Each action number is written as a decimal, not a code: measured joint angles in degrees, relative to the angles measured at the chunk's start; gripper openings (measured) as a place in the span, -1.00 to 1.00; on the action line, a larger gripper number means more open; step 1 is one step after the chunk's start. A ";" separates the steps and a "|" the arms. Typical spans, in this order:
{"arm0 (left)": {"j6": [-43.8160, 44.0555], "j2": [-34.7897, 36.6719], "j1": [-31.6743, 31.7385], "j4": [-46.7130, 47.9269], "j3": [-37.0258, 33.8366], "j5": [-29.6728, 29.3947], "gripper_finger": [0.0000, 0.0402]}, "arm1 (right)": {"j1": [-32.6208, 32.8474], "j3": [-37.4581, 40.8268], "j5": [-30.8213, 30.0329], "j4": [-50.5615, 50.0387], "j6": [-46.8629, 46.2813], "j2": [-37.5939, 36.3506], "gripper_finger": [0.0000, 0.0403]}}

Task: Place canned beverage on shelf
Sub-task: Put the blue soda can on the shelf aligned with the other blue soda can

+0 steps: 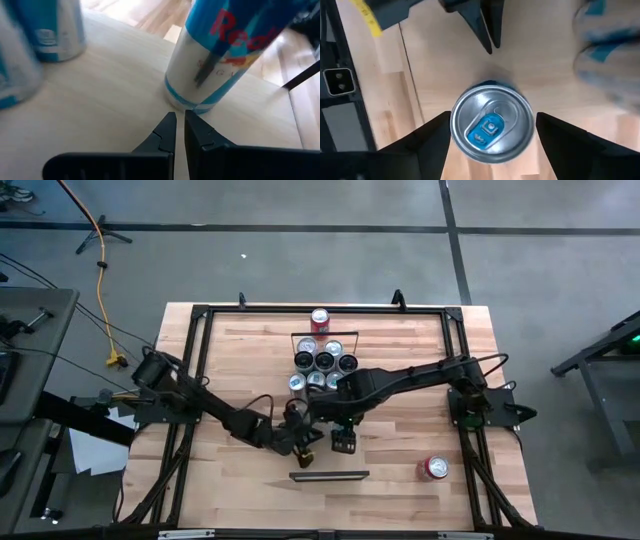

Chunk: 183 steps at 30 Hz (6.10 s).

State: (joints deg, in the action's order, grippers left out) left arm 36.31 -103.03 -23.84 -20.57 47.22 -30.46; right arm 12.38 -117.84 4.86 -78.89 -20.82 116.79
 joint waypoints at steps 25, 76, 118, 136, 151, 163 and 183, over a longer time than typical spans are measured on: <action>-0.31 35.73 -13.95 28.09 -0.02 -11.24 -1.00 | 3.15 24.65 -11.67 8.72 -7.52 -29.61 0.37; -7.43 51.94 -16.65 28.83 -0.02 -21.09 -1.00 | -1.75 26.75 2.01 27.90 46.64 -17.11 0.37; -7.17 51.94 -16.63 32.18 -0.02 -22.49 -1.00 | -1.75 24.83 -2.93 19.38 19.35 -20.11 0.11; -10.05 51.94 -16.63 32.60 -0.02 -24.25 -1.00 | -4.12 25.06 -23.47 12.17 -6.62 -21.22 0.11; -10.07 51.97 -16.63 32.32 -0.02 -24.15 -1.00 | -3.90 36.98 -21.69 22.89 -5.83 -27.39 0.11; -10.03 51.97 -16.63 32.30 -0.02 -24.38 -1.00 | -7.61 37.02 -20.63 23.83 -0.44 -26.14 0.11; -10.02 51.95 -16.63 32.32 -0.02 -24.43 -1.00 | -10.91 37.04 -17.83 26.37 1.73 -25.62 0.11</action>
State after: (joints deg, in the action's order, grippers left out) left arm 26.30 -51.08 -40.47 11.75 47.20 -54.89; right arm 1.48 -80.79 -12.97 -52.52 -19.08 91.18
